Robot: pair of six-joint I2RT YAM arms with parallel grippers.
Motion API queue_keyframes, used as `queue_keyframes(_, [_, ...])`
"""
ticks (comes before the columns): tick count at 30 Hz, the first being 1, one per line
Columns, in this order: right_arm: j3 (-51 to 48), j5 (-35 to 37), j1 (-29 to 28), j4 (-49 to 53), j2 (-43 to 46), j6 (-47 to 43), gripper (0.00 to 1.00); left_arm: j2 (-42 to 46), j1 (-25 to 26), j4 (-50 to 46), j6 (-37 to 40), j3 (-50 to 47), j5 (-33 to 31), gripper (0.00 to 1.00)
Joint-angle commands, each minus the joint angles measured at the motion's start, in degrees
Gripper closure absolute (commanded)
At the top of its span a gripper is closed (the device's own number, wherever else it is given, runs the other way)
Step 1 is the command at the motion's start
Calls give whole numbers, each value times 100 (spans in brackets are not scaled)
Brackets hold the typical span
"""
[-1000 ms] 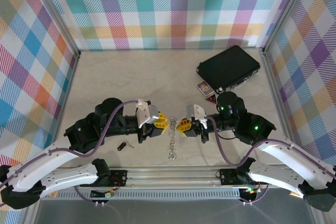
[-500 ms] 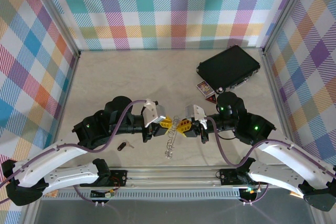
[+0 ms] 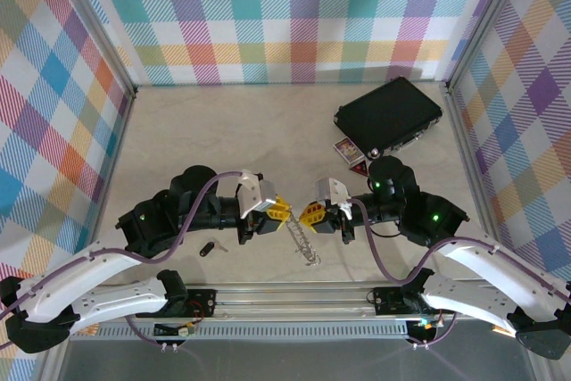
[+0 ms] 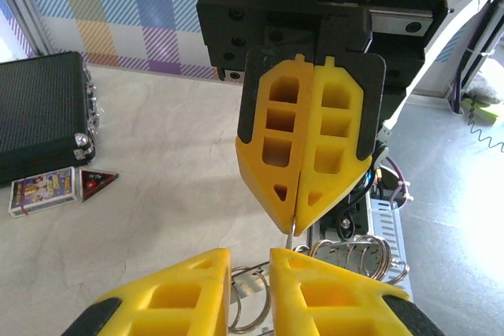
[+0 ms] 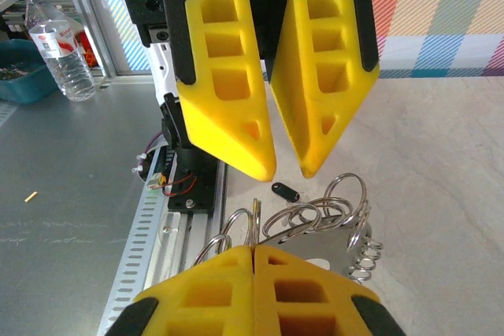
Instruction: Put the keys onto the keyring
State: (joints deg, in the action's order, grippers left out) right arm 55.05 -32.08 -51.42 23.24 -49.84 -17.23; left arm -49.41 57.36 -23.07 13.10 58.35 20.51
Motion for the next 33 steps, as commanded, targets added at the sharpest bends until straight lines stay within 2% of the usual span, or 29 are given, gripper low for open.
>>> queue_keyframes(1, [235, -87, -40, -204, 10, -61, 100, 98, 73, -78, -77, -86, 111, 80])
queue_keyframes(26, [210, -175, -44, -355, -56, 1, 100, -112, 73, 117, -72, -141, 276, 76])
queue_keyframes(33, [208, -244, -52, -348, -70, 16, 100, -179, 73, 281, -73, -155, 344, 80])
